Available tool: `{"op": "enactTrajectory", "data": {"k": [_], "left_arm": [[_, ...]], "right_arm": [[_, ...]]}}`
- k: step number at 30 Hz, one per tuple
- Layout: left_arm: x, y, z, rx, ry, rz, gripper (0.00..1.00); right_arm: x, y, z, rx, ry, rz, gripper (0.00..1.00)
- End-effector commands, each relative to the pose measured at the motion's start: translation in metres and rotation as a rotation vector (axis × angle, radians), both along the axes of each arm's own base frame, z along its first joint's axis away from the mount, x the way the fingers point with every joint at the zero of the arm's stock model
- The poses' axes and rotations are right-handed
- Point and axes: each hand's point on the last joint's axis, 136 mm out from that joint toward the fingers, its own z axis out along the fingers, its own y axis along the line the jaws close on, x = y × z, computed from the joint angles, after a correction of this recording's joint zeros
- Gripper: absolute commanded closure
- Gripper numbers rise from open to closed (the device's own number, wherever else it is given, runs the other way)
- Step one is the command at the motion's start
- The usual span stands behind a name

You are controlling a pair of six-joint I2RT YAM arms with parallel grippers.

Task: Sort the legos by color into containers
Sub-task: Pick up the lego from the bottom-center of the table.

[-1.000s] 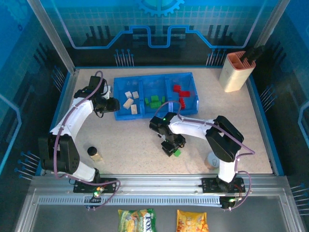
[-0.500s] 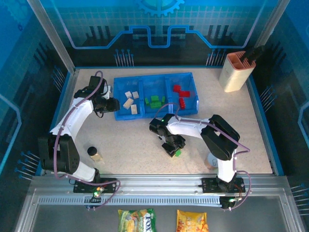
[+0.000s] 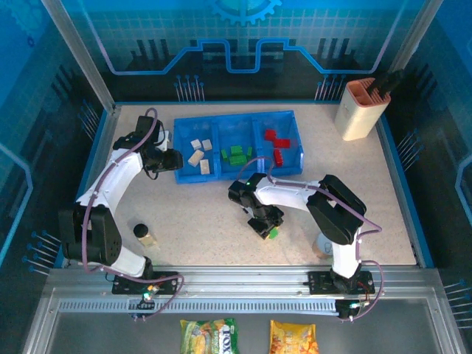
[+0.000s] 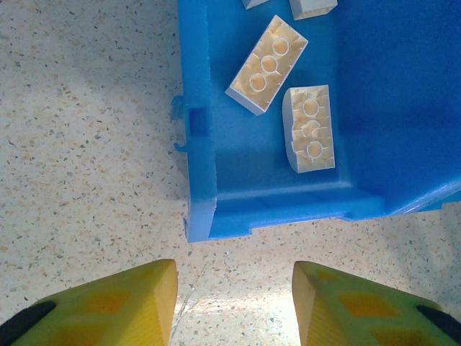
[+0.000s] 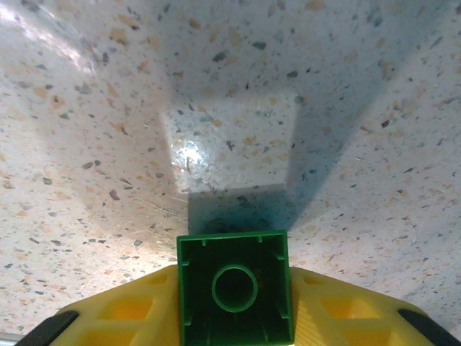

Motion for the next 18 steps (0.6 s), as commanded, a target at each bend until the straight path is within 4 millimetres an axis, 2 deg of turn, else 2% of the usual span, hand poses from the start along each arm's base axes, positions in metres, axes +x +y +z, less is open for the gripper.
{"op": "enactTrajectory", "data": {"k": [1, 7, 18], "left_arm": [[-0.002, 0.004, -0.003, 0.002, 0.006, 0.000, 0.53], [-0.002, 0.004, -0.002, 0.002, 0.003, 0.000, 0.53], [-0.002, 0.003, -0.001, -0.001, 0.000, 0.000, 0.53]], "right_arm": [[0.001, 0.006, 0.009, 0.012, -0.012, -0.026, 0.62], [0.016, 0.018, 0.018, 0.109, -0.074, -0.139, 0.64], [0.073, 0.041, 0.042, 0.232, -0.301, -0.419, 0.65]]}}
